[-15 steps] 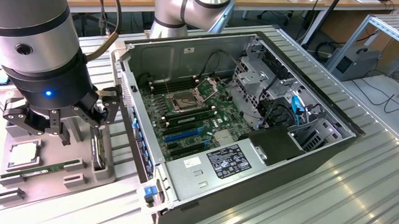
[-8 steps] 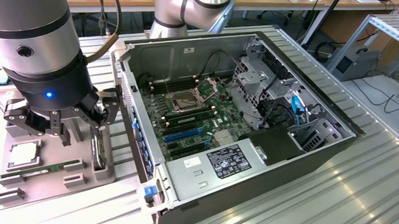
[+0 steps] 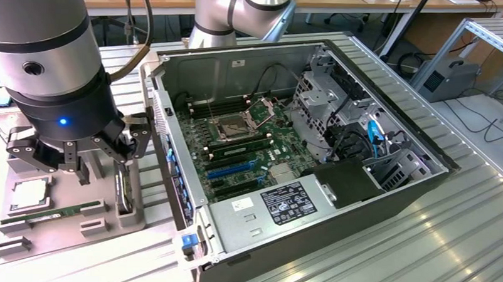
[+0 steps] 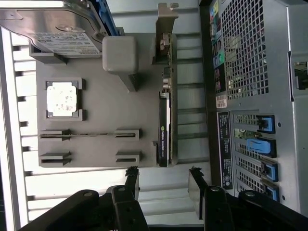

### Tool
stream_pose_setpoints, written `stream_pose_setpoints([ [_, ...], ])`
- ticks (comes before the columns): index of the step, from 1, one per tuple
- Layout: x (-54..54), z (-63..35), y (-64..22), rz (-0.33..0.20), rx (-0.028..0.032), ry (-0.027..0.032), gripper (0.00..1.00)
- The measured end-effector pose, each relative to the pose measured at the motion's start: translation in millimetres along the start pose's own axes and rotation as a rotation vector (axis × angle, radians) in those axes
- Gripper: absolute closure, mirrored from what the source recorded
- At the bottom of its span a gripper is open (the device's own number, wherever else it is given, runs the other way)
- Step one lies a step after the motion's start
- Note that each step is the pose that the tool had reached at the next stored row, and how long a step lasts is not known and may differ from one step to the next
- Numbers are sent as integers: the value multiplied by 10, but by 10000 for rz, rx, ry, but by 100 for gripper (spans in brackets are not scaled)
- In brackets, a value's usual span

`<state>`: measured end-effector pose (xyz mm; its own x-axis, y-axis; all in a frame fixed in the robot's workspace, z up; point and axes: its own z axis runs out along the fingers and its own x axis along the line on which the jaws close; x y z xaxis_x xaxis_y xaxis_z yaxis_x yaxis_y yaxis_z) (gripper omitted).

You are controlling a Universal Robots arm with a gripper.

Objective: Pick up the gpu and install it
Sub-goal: 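Pick up the gpu and move the gpu toward the slot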

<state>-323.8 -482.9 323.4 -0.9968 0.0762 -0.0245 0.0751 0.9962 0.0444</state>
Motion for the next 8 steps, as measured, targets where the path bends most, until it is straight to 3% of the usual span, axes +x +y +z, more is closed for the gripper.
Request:
stream_pose_setpoints([
  [8, 1, 23, -1, 0, 0, 0, 46],
])
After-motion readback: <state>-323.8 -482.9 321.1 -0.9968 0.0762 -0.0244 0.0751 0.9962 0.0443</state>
